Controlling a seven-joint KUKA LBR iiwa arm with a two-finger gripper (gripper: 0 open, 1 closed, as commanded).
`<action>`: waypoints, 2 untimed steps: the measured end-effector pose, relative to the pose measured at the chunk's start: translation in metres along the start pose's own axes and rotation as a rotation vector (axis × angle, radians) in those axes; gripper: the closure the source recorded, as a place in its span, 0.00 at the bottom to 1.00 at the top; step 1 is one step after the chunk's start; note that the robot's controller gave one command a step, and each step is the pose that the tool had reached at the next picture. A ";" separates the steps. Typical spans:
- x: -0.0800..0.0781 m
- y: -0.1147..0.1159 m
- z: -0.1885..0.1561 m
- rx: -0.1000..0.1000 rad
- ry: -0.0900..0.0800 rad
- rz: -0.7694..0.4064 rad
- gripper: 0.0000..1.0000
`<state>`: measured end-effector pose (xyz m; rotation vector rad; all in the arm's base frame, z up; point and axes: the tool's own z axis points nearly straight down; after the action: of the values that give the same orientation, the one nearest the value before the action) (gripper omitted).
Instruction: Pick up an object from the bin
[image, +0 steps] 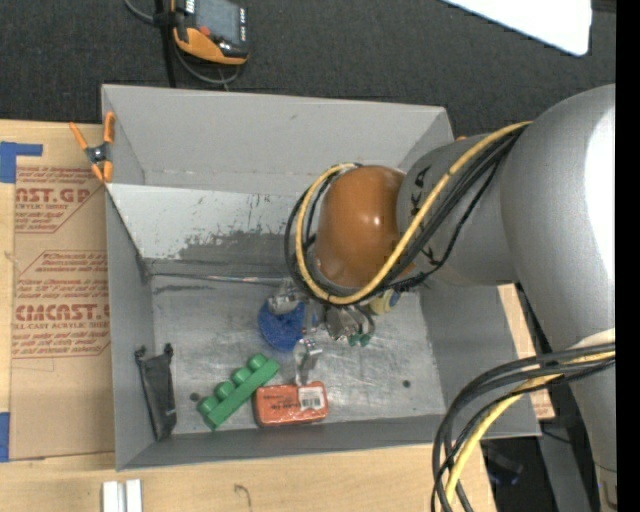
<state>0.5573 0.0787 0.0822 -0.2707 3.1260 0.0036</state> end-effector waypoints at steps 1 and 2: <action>-0.020 -0.004 0.003 0.001 -0.030 -0.173 1.00; -0.020 -0.004 0.003 0.001 -0.030 -0.173 1.00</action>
Offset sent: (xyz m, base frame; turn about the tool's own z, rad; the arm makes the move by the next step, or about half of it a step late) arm 0.0000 0.0000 0.0000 0.0000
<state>0.5774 0.0777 0.0788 -0.5349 3.0611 0.0054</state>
